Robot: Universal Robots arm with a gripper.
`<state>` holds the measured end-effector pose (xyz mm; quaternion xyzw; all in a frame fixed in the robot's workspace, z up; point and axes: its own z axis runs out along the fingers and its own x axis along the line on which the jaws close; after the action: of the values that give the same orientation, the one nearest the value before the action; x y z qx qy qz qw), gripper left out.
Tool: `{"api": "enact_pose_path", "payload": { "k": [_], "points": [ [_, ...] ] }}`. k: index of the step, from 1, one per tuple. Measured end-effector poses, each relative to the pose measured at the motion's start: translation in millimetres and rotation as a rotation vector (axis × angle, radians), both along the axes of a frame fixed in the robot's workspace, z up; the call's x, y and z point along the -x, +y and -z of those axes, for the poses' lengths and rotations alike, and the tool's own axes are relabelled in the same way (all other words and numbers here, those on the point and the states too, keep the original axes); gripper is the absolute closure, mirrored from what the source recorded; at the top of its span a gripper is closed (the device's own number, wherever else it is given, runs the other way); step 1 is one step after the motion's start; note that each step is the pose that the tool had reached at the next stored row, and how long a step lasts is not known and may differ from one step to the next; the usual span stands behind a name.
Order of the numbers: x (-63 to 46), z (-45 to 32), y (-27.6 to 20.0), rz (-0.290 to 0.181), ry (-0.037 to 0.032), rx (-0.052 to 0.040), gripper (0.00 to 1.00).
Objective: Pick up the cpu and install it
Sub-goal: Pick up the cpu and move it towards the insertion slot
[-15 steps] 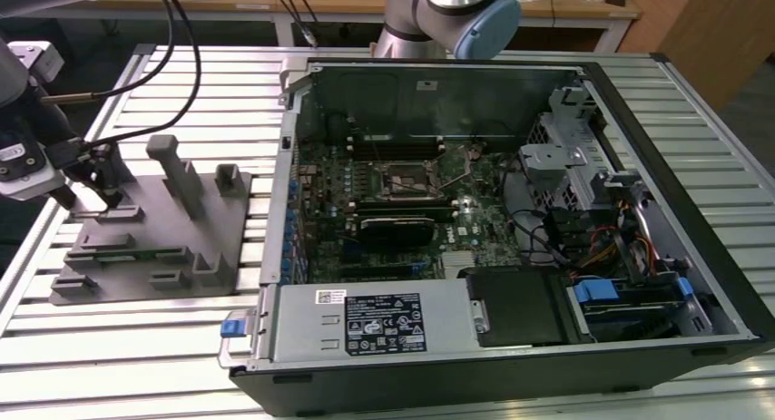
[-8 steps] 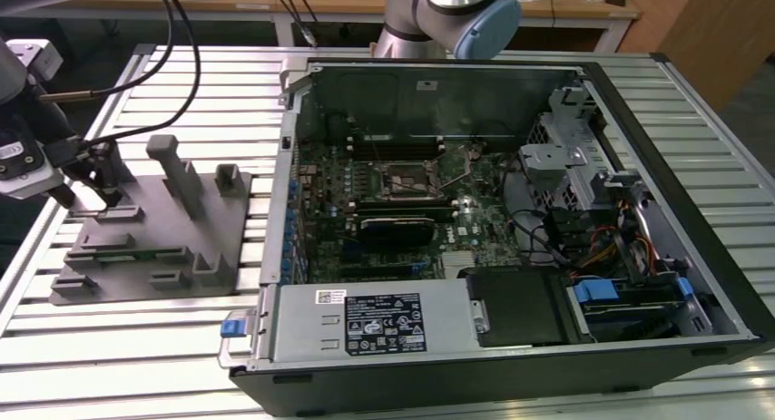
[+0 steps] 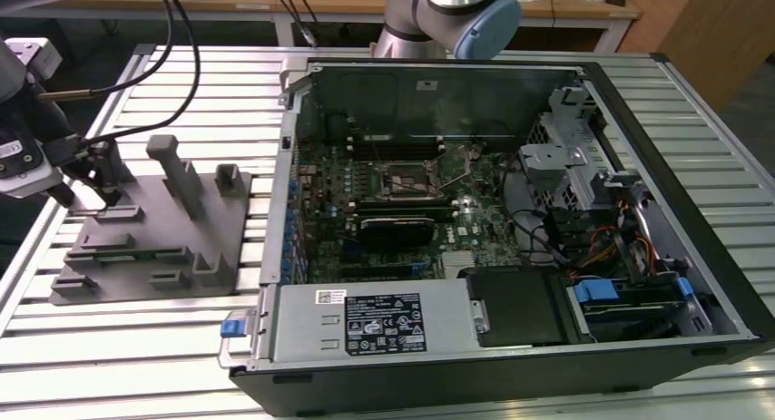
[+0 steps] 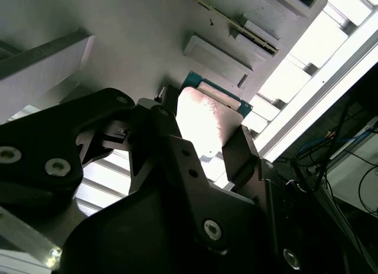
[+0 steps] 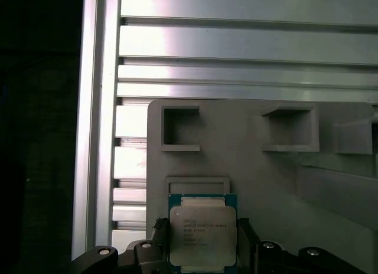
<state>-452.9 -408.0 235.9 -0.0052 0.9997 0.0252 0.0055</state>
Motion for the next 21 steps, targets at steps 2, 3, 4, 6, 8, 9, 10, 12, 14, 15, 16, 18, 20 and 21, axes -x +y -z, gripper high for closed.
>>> {"api": "enact_pose_path", "payload": {
  "k": [2, 3, 4, 6, 8, 9, 10, 12, 14, 15, 16, 18, 20, 21],
  "points": [
    [0.0, -0.6, 0.0, 0.000, 0.0001, 0.0001, 0.46],
    [0.0, -0.9, 0.0, 0.000, 0.0002, 0.0001, 0.46],
    [0.0, -1.2, 0.0, 0.000, 0.0001, 0.0000, 0.46],
    [0.1, -2.0, 0.1, 0.000, 0.0001, 0.0001, 0.46],
    [0.1, -2.7, 0.1, 0.000, 0.0001, 0.0000, 0.46],
    [0.0, -3.0, 0.1, 0.000, 0.0000, 0.0000, 0.46],
    [0.0, -3.3, 0.1, 0.000, -0.0001, 0.0000, 0.46],
    [0.0, -4.0, 0.1, 0.000, 0.0001, 0.0000, 0.46],
    [0.1, -4.6, 0.1, 0.000, -0.0001, -0.0001, 0.46],
    [0.1, -4.9, 0.1, 0.000, 0.0000, 0.0000, 0.46],
    [0.1, -5.3, 0.1, 0.000, 0.0001, 0.0001, 0.46],
    [0.1, -5.8, 0.1, 0.000, 0.0000, 0.0000, 0.46],
    [0.1, -6.4, 0.1, 0.000, 0.0000, 0.0000, 0.46],
    [0.0, -6.6, 0.1, 0.000, 0.0000, 0.0000, 0.46]
  ]
}}
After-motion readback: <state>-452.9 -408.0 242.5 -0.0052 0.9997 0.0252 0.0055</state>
